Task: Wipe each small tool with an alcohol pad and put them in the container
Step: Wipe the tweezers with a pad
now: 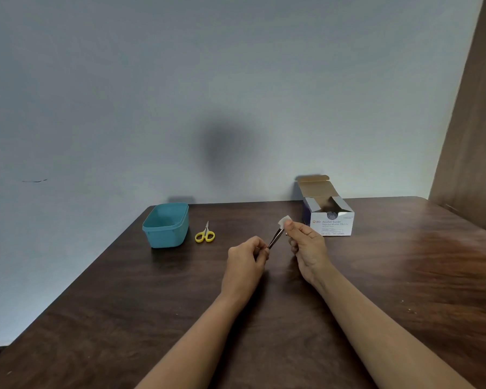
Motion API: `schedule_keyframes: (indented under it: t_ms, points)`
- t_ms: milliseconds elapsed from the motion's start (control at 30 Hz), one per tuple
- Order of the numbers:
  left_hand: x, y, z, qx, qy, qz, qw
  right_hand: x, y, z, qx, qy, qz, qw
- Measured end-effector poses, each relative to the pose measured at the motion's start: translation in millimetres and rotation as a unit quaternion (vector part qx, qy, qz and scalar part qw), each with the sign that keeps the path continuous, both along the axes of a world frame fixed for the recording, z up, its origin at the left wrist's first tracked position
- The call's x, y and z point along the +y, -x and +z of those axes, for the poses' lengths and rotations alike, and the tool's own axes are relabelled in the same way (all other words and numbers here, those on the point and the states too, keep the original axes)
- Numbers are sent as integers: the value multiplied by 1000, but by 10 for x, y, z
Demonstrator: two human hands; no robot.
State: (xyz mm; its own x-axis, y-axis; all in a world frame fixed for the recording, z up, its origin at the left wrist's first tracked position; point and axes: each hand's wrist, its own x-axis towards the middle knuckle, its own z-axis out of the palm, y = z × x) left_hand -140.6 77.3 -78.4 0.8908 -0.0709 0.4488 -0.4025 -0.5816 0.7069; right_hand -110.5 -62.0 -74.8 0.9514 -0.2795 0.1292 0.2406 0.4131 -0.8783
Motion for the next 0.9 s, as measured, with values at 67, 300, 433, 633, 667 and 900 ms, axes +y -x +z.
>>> schedule_keyframes:
  t_ms: [67,300,433,633,667,900]
  points:
    - [2,1,-2,0,-4,0,1000,-10,7,4,0,10,17,1000]
    - [-5,7,14,-3,-5,12,1000,-22,12,1,-11,60,48,997]
    - [-11,11,17,1,-3,10,1000,-18,-8,-17,-11,45,28,999]
    - [-15,15,16,-1,-5,7,1000,-29,-37,-29,-10,-4,8,1000]
    - [-15,18,18,-3,-5,6,1000,-32,-40,-30,-7,-9,6,1000]
    - [-18,24,12,-8,-4,4,1000,-53,-41,-9,4,-15,11,1000]
